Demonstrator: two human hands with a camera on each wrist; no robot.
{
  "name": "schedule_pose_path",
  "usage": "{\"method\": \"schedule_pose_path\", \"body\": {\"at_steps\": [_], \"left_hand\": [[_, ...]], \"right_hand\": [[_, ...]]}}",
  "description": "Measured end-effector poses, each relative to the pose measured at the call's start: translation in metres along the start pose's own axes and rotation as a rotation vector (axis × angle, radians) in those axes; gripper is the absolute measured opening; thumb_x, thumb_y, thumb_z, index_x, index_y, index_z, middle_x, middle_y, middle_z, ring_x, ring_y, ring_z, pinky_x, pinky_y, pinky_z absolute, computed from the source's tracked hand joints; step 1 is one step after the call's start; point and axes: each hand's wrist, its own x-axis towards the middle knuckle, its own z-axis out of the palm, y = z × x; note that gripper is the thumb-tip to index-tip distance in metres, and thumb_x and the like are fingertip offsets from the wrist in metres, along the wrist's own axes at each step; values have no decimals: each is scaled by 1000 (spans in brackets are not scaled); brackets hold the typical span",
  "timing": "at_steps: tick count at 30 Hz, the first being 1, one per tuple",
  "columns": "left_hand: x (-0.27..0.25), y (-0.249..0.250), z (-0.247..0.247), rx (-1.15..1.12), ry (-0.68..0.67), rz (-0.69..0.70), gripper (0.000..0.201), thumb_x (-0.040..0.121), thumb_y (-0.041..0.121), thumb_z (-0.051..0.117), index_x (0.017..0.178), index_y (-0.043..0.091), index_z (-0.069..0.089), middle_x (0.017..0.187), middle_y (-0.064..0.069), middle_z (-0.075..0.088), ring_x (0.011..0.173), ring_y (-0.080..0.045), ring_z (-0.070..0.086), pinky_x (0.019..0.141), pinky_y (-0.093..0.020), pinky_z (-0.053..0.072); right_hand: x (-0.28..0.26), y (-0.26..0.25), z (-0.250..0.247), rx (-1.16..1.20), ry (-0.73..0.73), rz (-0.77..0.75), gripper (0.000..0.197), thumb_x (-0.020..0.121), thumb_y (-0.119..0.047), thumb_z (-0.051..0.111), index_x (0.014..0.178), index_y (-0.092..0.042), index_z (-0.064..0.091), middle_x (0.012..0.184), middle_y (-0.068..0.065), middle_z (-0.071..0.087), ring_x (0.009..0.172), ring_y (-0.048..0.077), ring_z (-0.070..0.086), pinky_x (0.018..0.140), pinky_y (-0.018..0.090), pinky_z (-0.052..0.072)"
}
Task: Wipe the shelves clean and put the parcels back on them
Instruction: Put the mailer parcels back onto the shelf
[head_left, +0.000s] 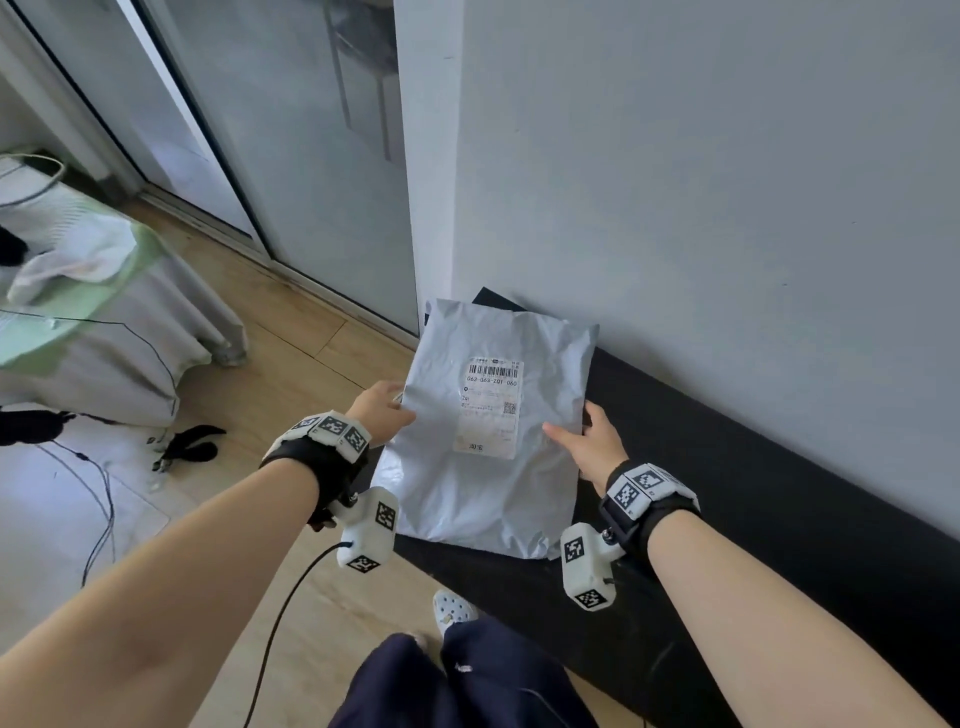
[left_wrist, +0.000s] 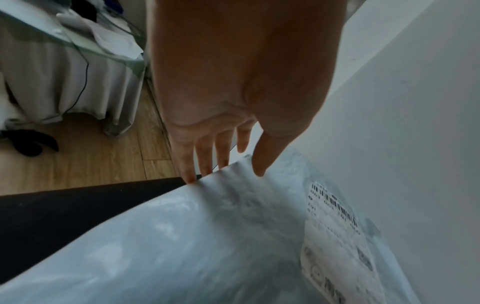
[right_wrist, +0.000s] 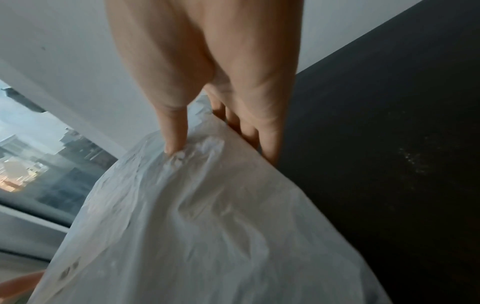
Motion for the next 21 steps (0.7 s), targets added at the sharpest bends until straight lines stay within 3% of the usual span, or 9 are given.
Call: {"method": "schedule_pose_path", "body": {"at_steps": [4, 7, 10, 13, 18, 21], "left_hand": [[11, 2, -9, -143, -80, -75, 53, 89, 9, 59, 138, 15, 40, 137, -12, 47, 118, -30, 53, 77, -36, 54], [17, -1, -14, -240, -147, -89, 55, 87, 0, 59, 138, 11, 43, 132, -14, 52, 118, -36, 54, 86, -45, 53], [18, -4, -19, -292, -203, -85, 60, 84, -9, 56, 138, 13, 42, 126, -15, 56, 114, -34, 56, 93, -55, 48], [11, -7, -23, -326, -244, -58, 52, 86, -13, 52, 132, 12, 49, 119, -16, 61, 108, -34, 60, 90, -50, 50], [-9, -5, -32, -326, -311, 7, 51, 86, -13, 54, 130, 13, 51, 118, -16, 62, 101, -34, 62, 80, -44, 52], [-19, 4, -31, -310, -355, 70, 47, 86, -15, 51, 125, 11, 54, 105, -13, 64, 84, -27, 63, 78, -41, 51]], "right_hand": [[0, -4, 0, 51, 18, 31, 65, 81, -21, 75, 137, -18, 43, 120, 7, 64, 107, 24, 63, 95, 49, 51], [-4, -8, -1, 103, 34, 41, 65, 80, -10, 74, 138, -16, 44, 121, 11, 63, 105, 27, 64, 91, 50, 53], [-12, -7, -1, 152, 34, 64, 66, 80, -4, 73, 138, -16, 44, 116, 12, 65, 101, 28, 66, 88, 53, 54], [-24, -6, -2, 199, 33, 80, 64, 80, 1, 72, 136, -15, 47, 115, 13, 65, 98, 28, 67, 85, 53, 55], [-63, -4, -10, 287, 47, 69, 64, 81, 4, 69, 137, -18, 46, 105, 4, 65, 90, 18, 65, 71, 41, 56], [-90, 3, -17, 342, 78, 73, 64, 82, 5, 68, 138, -19, 46, 107, 5, 64, 94, 20, 64, 72, 41, 55]]}}
